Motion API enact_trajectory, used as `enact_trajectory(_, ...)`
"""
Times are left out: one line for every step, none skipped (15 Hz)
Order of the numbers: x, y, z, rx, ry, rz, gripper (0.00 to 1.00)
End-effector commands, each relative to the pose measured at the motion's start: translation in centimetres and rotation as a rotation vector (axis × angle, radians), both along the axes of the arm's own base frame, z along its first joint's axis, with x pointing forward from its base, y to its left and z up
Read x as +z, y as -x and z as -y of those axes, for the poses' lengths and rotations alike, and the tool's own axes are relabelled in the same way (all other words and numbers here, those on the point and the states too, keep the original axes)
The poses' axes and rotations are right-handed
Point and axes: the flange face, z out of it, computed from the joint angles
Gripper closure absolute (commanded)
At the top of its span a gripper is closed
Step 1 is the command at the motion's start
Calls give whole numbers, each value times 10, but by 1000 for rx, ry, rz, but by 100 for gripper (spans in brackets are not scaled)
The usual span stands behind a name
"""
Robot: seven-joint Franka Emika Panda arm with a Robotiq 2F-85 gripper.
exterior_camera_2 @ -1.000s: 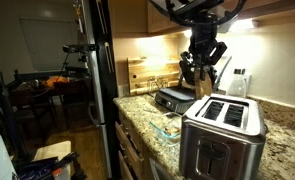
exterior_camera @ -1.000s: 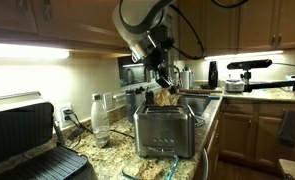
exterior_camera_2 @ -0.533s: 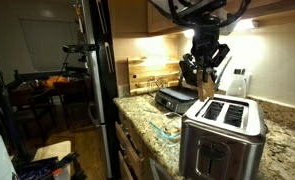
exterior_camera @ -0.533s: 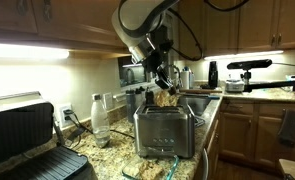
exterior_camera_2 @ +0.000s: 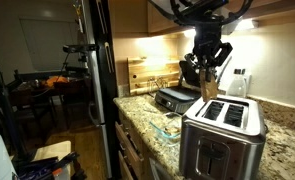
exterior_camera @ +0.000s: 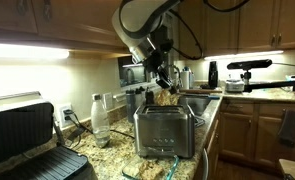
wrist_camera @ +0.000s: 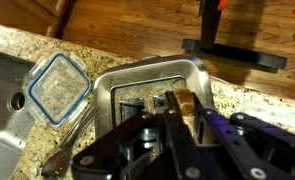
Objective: Put the bread in the toaster
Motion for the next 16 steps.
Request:
enact_trajectory(0,-2,4,2,3,-29,93)
enact_trajectory(-1,-3,3,2,3,-31,93)
enact_trajectory(-3,-3,3,3,2,-33,93)
enact_trajectory(-4,-3,4,2,1,-35,93)
enact_trajectory(-6,-4,4,3,1,-37,93)
enact_trajectory(-7,-5,4,2,0,-39,93)
enact_trajectory(-9,-6,4,2,0,-42,93)
enact_trajectory(-11,-7,5,1,-1,-44,93)
enact_trajectory(-12,-8,5,1,-2,-46,93)
enact_trajectory(-13,-8,5,0,-2,-47,93)
enact_trajectory(-14,-9,5,0,-2,-48,93)
enact_trajectory(-15,-10,5,0,-2,-49,93)
enact_trajectory(-16,-11,6,0,-2,-50,93)
enact_trajectory(-16,-11,6,-1,-2,-50,93)
enact_trajectory(-16,-11,6,-2,-3,-50,91)
enact_trajectory(-16,-11,6,-4,-3,-51,61)
